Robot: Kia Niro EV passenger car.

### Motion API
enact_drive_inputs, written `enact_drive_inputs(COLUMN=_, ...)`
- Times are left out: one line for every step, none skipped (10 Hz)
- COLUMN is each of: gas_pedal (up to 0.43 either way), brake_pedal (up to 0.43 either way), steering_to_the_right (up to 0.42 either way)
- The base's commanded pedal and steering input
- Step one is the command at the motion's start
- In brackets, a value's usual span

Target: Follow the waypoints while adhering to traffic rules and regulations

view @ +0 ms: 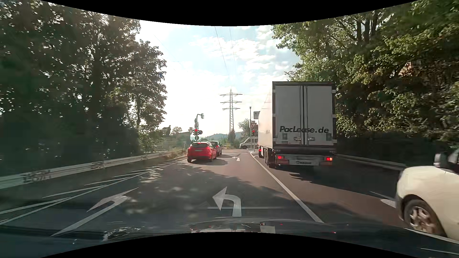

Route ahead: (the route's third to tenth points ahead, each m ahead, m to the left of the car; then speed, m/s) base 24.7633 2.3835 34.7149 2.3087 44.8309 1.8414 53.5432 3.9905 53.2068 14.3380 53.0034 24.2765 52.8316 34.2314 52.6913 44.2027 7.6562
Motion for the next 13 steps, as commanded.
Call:
enact_drive_inputs(gas_pedal=0.000, brake_pedal=0.000, steering_to_the_right=-0.002)
enact_drive_inputs(gas_pedal=0.000, brake_pedal=0.000, steering_to_the_right=0.000)
enact_drive_inputs(gas_pedal=0.000, brake_pedal=0.000, steering_to_the_right=0.000)
enact_drive_inputs(gas_pedal=0.000, brake_pedal=0.000, steering_to_the_right=0.000)
enact_drive_inputs(gas_pedal=0.000, brake_pedal=0.000, steering_to_the_right=0.000)
enact_drive_inputs(gas_pedal=0.000, brake_pedal=0.000, steering_to_the_right=0.000)
enact_drive_inputs(gas_pedal=0.000, brake_pedal=0.000, steering_to_the_right=0.002)
enact_drive_inputs(gas_pedal=0.000, brake_pedal=0.024, steering_to_the_right=0.003)
enact_drive_inputs(gas_pedal=0.000, brake_pedal=0.073, steering_to_the_right=0.003)
enact_drive_inputs(gas_pedal=0.000, brake_pedal=0.085, steering_to_the_right=0.003)
enact_drive_inputs(gas_pedal=0.000, brake_pedal=0.116, steering_to_the_right=0.004)
enact_drive_inputs(gas_pedal=0.000, brake_pedal=0.134, steering_to_the_right=0.006)
enact_drive_inputs(gas_pedal=0.000, brake_pedal=0.140, steering_to_the_right=0.009)
